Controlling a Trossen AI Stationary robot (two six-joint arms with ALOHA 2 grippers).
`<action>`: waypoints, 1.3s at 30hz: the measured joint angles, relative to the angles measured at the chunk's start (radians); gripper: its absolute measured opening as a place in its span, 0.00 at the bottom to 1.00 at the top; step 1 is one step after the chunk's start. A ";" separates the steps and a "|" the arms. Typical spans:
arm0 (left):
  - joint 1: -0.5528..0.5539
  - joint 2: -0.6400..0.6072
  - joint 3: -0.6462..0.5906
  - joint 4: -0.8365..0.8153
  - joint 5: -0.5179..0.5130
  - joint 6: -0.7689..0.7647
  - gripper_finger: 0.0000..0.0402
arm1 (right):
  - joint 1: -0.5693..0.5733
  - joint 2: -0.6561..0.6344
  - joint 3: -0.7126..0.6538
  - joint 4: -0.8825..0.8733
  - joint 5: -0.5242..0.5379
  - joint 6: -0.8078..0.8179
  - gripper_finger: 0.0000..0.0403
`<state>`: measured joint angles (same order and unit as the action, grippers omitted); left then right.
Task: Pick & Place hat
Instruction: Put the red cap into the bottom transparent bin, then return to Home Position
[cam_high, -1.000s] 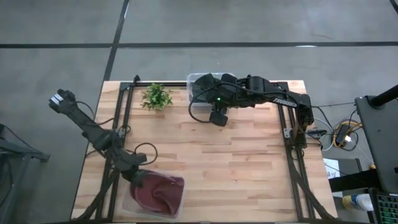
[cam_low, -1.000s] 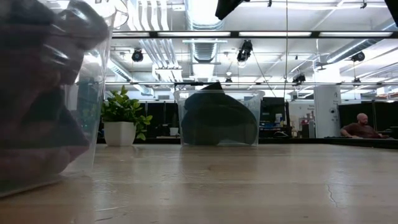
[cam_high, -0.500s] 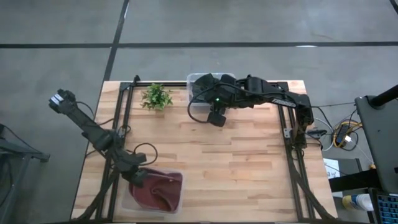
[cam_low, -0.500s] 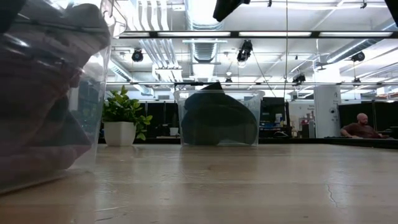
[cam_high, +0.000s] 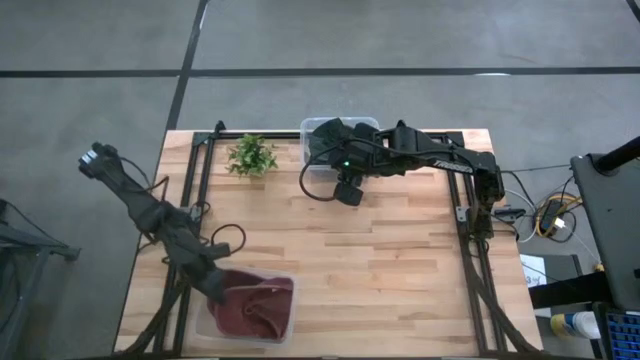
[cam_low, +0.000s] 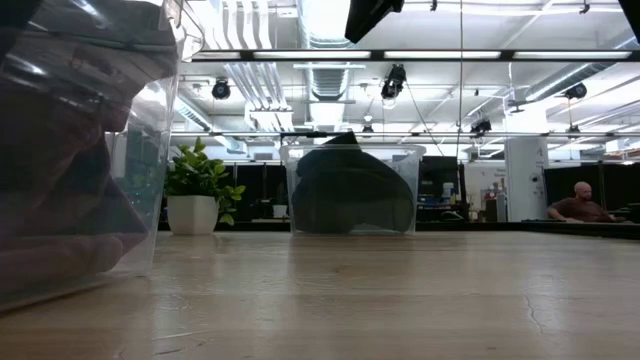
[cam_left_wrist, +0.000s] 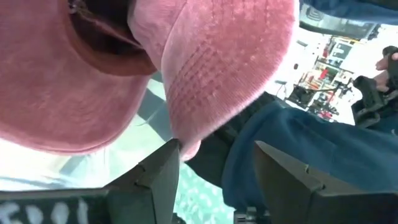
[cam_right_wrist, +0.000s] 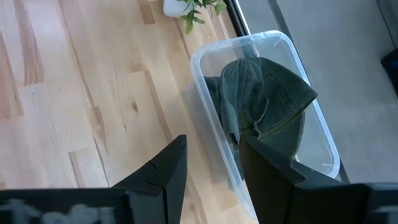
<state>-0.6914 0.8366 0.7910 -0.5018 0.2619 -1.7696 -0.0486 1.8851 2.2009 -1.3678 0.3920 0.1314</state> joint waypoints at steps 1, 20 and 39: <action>0.000 -0.007 0.000 -0.009 0.001 0.003 0.48 | 0.000 0.000 0.000 0.000 0.000 0.000 0.35; 0.004 -0.209 0.022 -0.026 -0.471 0.172 0.48 | 0.002 0.000 -0.035 0.063 -0.101 0.070 0.18; 0.017 -0.294 0.058 0.045 -1.090 0.974 0.03 | 0.030 -0.015 -0.281 0.845 -0.324 0.049 0.02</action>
<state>-0.6743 0.5423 0.8485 -0.4564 -0.8277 -0.7957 -0.0181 1.8702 1.9198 -0.5229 0.0678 0.1805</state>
